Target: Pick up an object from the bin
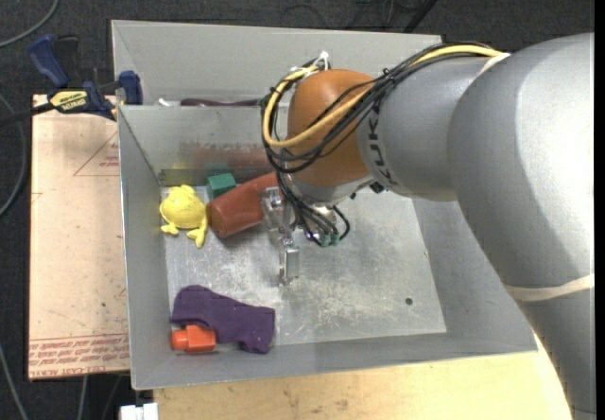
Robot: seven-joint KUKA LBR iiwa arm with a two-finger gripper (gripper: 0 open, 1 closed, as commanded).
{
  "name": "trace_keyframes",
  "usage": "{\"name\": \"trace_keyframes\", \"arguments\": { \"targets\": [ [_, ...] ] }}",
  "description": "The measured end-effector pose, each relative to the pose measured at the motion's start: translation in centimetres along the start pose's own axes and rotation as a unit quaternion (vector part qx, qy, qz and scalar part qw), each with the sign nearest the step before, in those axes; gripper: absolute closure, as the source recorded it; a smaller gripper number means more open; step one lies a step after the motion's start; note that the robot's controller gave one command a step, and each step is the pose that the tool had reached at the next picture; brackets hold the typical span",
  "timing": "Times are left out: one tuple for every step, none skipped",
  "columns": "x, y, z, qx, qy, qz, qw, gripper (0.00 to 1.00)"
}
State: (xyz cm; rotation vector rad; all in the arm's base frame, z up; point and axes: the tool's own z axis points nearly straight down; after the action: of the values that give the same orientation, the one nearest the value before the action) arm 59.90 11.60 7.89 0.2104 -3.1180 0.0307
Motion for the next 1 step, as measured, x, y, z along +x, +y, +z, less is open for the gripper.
{"name": "trace_keyframes", "arguments": {
  "targets": [
    [-1.48,1.79,-0.4,-0.001,-0.0077,0.026,0.9996,0.0]
  ]
}}
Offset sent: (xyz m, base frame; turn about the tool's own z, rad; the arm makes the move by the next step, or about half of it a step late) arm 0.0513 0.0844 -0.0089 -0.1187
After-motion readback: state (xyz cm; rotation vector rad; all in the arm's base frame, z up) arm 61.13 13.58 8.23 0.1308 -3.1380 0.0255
